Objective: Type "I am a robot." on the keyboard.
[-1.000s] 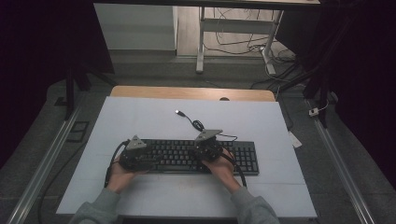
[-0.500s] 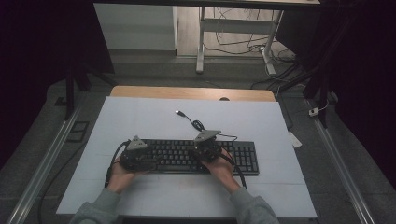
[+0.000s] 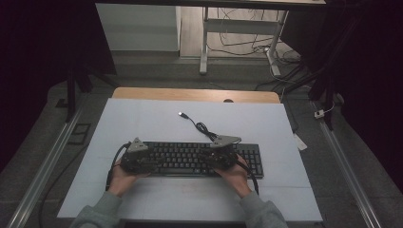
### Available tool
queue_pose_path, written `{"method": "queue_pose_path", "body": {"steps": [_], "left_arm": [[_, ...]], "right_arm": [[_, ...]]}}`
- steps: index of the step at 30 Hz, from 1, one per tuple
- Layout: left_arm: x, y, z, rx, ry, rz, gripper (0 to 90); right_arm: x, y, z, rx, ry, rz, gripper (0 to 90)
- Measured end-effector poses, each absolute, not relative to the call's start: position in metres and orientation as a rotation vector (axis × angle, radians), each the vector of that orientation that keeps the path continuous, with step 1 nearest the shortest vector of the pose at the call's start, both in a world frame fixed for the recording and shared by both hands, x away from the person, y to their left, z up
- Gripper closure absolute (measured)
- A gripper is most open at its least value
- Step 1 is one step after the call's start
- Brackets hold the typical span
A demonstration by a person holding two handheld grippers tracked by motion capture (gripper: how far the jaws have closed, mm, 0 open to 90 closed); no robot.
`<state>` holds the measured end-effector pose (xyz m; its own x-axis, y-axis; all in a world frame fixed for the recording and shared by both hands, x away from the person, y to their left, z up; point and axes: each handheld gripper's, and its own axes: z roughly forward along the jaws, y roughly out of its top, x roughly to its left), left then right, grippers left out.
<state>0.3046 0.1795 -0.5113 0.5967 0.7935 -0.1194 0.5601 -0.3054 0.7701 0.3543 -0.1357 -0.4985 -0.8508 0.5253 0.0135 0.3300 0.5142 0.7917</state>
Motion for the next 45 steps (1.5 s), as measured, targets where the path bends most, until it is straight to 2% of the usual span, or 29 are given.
{"method": "queue_pose_path", "body": {"steps": [4,9,22,31,38,45], "left_arm": [[0.305,0.181,-0.511,2.002,1.075,0.362,38.4],[0.305,0.181,-0.511,1.998,1.08,0.363,38.4],[0.307,0.179,-0.511,1.991,1.076,0.366,38.9],[0.311,0.174,-0.511,1.985,1.055,0.37,43.3],[0.32,0.161,-0.509,2.001,1.015,0.36,54.6],[0.326,0.151,-0.515,2.034,0.995,0.346,76.7]], "right_arm": [[0.344,-0.152,-0.496,0.746,2.499,1.256,59.8],[0.332,-0.17,-0.494,0.759,2.471,1.274,54.3],[0.311,-0.207,-0.498,0.782,2.456,1.252,50.1],[0.316,-0.208,-0.5,0.792,2.467,1.241,49.3],[0.317,-0.209,-0.5,0.791,2.465,1.24,49.2],[0.318,-0.208,-0.501,0.784,2.467,1.236,49.2]]}}
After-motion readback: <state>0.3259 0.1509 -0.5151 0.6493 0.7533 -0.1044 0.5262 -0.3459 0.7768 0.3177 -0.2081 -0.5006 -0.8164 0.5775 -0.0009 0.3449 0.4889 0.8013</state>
